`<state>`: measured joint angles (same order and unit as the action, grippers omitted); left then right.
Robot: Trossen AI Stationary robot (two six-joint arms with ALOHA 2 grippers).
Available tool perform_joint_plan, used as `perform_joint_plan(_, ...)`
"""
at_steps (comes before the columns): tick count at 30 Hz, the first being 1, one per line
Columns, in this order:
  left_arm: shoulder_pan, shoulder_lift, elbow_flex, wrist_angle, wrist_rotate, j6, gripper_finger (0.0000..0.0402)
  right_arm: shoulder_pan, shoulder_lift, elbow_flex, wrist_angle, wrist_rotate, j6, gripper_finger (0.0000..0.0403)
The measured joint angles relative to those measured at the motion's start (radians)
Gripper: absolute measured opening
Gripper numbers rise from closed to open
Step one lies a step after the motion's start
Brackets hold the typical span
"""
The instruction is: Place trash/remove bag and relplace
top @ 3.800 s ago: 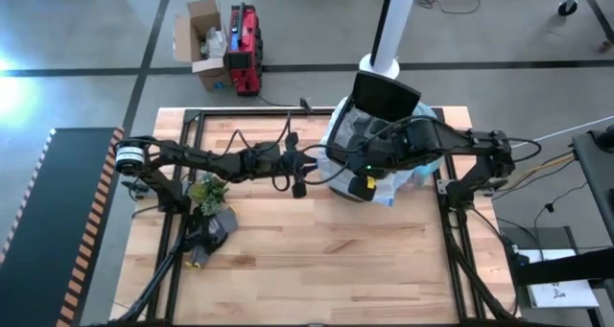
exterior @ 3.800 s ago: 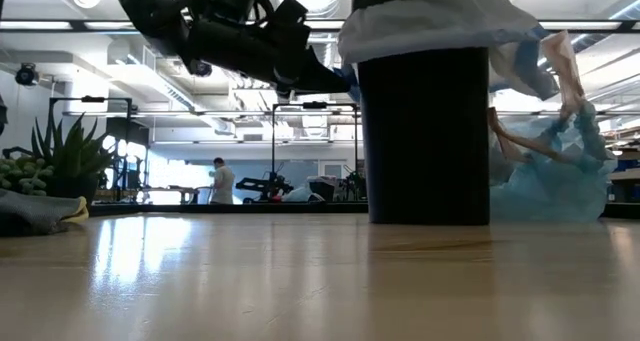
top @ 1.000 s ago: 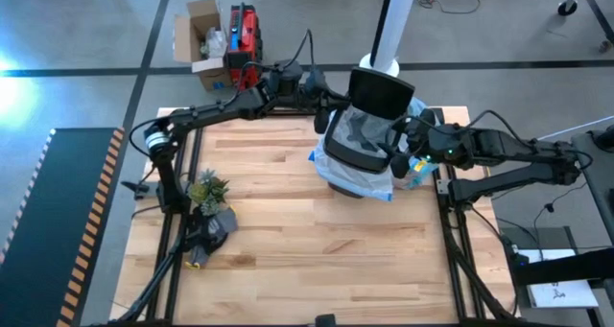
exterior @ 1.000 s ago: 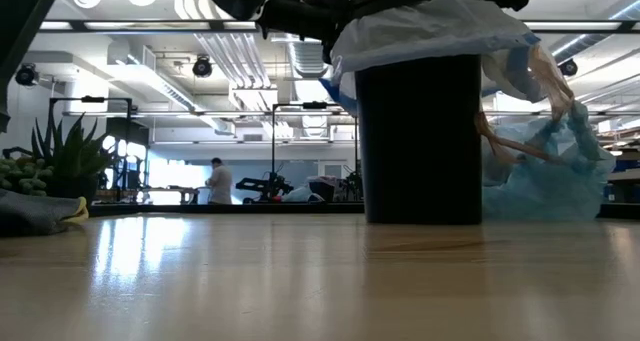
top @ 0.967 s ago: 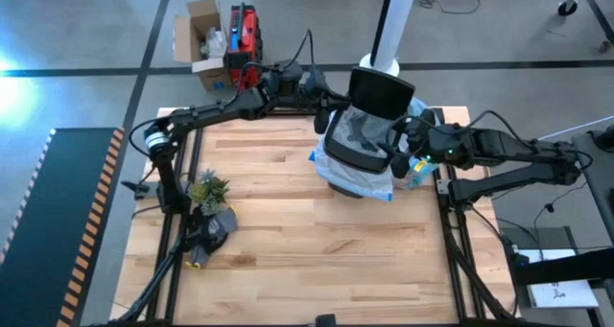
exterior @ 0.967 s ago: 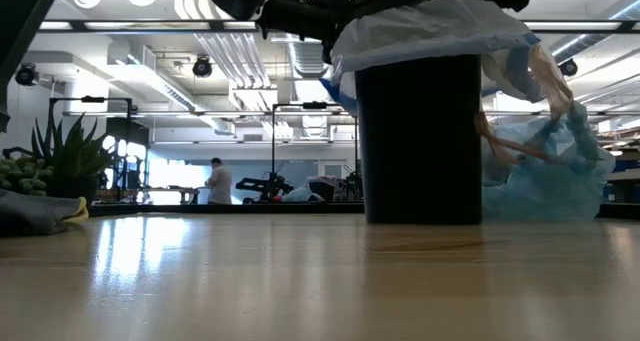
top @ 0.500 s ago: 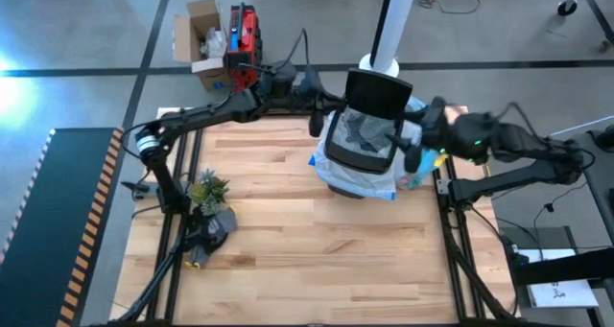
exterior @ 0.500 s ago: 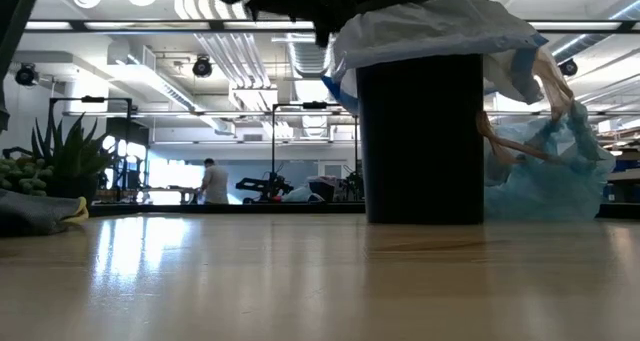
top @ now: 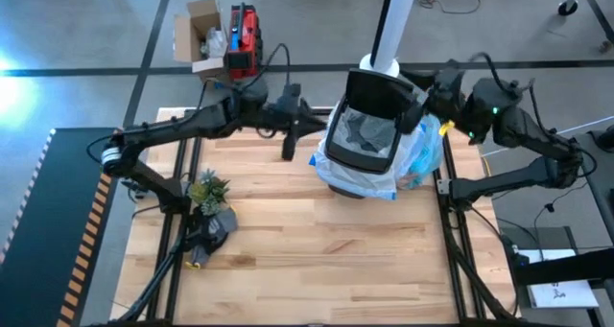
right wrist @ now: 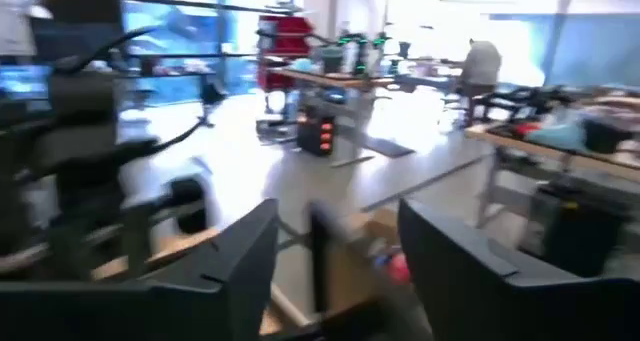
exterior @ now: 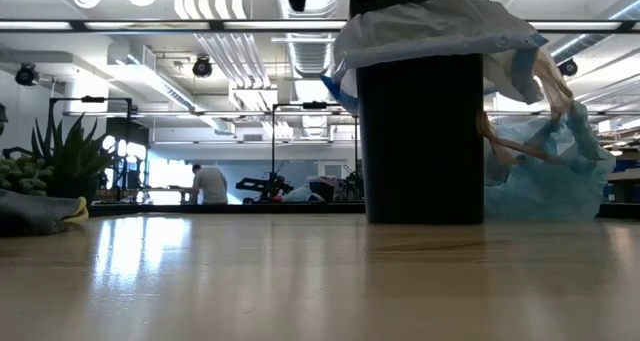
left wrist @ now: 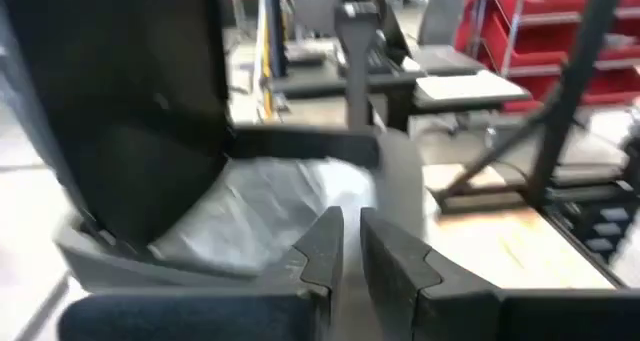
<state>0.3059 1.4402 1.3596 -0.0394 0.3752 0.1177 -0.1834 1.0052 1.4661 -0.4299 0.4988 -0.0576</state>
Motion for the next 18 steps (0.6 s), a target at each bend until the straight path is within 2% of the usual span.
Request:
perform_joint_plan(4, -0.035, -0.084, -0.098, -0.005, -0.001, 0.000, 0.0033, -0.128, 0.056, 0.136, -0.154, 0.059, -0.020, 0.0123)
perform_joint_plan(6, -0.048, -0.133, -0.148, 0.005, -0.002, -0.009, 0.0039, -0.190, 0.084, 0.195, -0.256, 0.046, 0.002, 0.0088)
perform_joint_plan(9, -0.074, -0.194, -0.219, 0.005, -0.041, -0.013, 0.0048, -0.259, 0.128, 0.251, -0.413, -0.095, 0.000, 0.0031)
perform_joint_plan(11, -0.093, -0.227, -0.257, 0.011, -0.081, -0.014, 0.0053, -0.282, 0.155, 0.261, -0.467, -0.201, -0.057, 0.0009)
perform_joint_plan(16, -0.127, -0.296, -0.333, 0.060, -0.109, -0.022, 0.0067, -0.284, 0.196, 0.257, -0.468, -0.466, -0.094, 0.0010)
perform_joint_plan(18, -0.136, -0.311, -0.358, 0.068, -0.111, -0.022, 0.0072, -0.283, 0.209, 0.254, -0.469, -0.525, -0.097, 0.0003)
